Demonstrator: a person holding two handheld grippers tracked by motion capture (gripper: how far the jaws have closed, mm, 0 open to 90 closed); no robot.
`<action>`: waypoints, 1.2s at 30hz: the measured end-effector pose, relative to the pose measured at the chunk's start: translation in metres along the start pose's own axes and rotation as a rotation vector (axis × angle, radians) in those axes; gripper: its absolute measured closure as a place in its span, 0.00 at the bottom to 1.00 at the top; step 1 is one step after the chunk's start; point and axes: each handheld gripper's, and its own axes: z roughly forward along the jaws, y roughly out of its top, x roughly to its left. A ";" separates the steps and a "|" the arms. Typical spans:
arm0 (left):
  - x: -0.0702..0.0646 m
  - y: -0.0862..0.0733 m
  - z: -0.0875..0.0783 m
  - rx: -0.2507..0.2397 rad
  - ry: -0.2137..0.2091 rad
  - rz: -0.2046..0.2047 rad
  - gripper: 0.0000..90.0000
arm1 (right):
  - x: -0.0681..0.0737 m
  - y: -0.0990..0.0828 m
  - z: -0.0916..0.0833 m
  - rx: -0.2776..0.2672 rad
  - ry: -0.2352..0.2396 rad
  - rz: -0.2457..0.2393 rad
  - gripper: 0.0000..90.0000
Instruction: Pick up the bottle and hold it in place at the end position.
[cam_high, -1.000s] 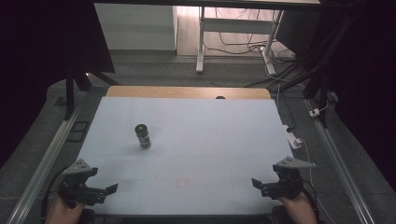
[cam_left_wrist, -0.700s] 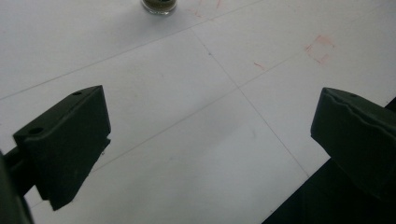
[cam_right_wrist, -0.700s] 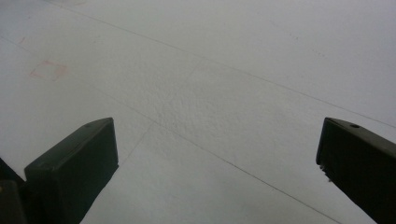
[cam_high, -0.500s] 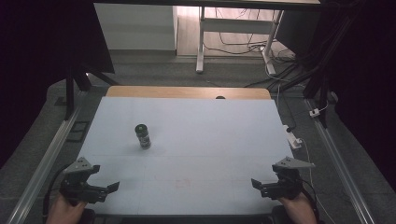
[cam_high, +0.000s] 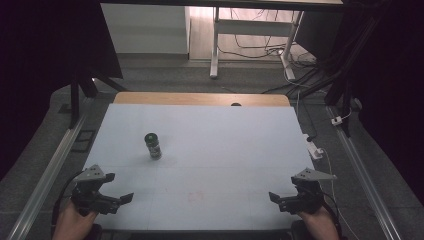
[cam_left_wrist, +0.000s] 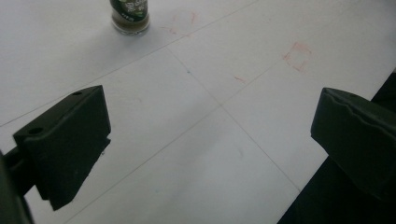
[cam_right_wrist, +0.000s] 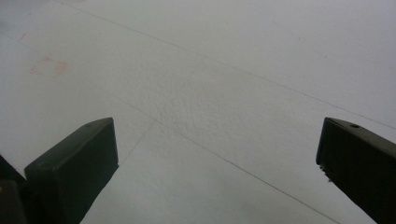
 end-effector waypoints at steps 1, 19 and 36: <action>0.000 0.001 0.002 -0.001 -0.004 0.001 0.00 | 0.000 0.000 0.000 0.000 0.000 0.000 0.00; 0.013 0.022 0.022 -0.047 0.041 0.014 0.00 | 0.002 0.000 0.001 0.001 -0.008 -0.008 0.00; 0.027 0.056 0.056 -0.027 0.071 0.029 0.00 | 0.002 0.000 0.001 0.005 -0.007 -0.013 0.00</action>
